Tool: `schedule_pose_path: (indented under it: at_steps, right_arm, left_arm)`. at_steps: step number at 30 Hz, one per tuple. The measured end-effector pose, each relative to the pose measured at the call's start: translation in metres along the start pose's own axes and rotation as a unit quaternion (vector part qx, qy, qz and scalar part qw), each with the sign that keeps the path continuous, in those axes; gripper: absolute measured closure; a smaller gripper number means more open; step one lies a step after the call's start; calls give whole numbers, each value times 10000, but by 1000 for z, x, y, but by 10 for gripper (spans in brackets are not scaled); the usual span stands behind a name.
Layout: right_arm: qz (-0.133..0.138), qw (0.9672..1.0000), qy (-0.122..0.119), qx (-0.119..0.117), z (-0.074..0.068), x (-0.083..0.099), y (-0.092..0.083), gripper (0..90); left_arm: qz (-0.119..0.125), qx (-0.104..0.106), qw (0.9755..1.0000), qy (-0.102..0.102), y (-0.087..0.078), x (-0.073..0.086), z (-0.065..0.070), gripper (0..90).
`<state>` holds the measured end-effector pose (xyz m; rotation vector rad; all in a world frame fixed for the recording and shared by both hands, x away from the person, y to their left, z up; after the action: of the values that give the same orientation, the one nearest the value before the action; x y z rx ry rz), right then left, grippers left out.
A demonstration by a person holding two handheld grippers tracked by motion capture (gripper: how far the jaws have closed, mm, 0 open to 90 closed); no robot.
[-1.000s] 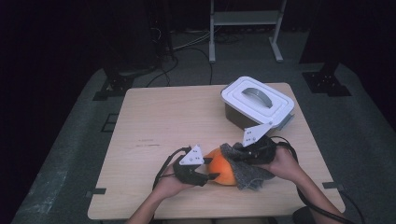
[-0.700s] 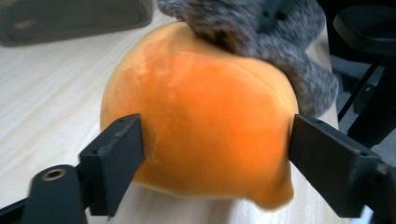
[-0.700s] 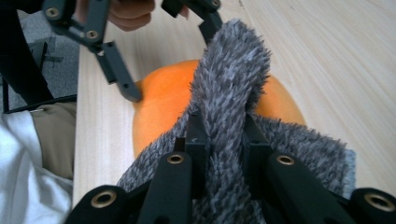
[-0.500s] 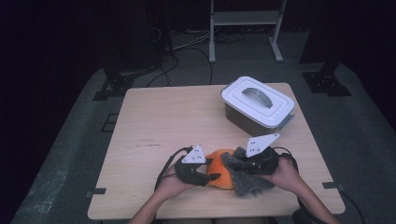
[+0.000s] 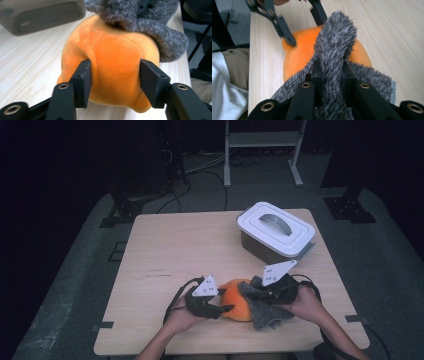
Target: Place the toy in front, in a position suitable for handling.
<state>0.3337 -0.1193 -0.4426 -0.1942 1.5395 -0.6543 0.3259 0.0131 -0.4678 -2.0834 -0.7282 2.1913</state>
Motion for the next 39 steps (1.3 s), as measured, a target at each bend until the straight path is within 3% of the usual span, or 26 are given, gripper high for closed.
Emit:
schedule_pose_path:
  at_steps: [2, 4, 5, 8, 10, 14, 17, 20, 25, 28, 31, 35, 39]
  right_arm:
    - [93, 9999, 137, 43, 3, 9, -5, 767]
    - [203, 9994, 259, 68, 3, 14, -8, 768]
    - [242, 9992, 314, 55, 3, 15, -9, 769]
    - [256, 9992, 309, 30, 1, 14, -9, 768]
    - [168, 9996, 208, -16, -1, 13, -7, 768]
    - [-30, 9999, 91, -54, -2, 9, -6, 768]
    - [-49, 9999, 47, -85, 0, 0, -10, 768]
    - [75, 9999, -80, -69, -1, -17, -12, 768]
    - [146, 9994, -243, -201, -6, -39, 3, 768]
    - [107, 9995, -164, -255, -5, -32, 10, 768]
    - [13, 9999, -43, -149, 3, -17, 7, 768]
    - [128, 9996, 215, -141, 2, 0, 0, 769]
    - [311, 9987, 262, -313, -10, 9, -3, 769]
  left_arm:
    - [157, 58, 9998, -90, -1, -4, 0, 416]
    - [137, -68, 9996, -236, 1, -4, -4, 318]
    - [96, -79, 9993, -365, 3, -2, -6, 257]
    - [33, -16, 9973, -733, 10, 6, -9, 193]
    - [11, 55, 9975, -706, 10, 8, -7, 243]
    - [149, 32, 9993, -329, 4, 2, -4, 515]
    - [242, 61, 9993, -262, 1, -3, -3, 534]
    - [197, 93, 9998, 0, -1, -7, 1, 536]
    - [129, 99, 9996, 220, -4, -9, 4, 535]
    - [99, 113, 9998, 126, -7, -3, 1, 531]
    - [137, 128, 9998, -33, -8, 0, 0, 494]
    - [317, 112, 9991, -267, -6, -6, -2, 319]
    - [247, 160, 9984, -492, 2, -3, -3, 187]
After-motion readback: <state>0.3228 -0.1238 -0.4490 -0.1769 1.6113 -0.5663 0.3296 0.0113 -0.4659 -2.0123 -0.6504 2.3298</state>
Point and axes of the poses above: each handheld gripper's, and its own axes: y roughly forward along the jaws, x roughly out of its underside, z roughly to its right, the point moved 9 cm from there along y, roughly forward along the jaws, and after that the axes turned 13 degrees about z, right-handed, at the moved point
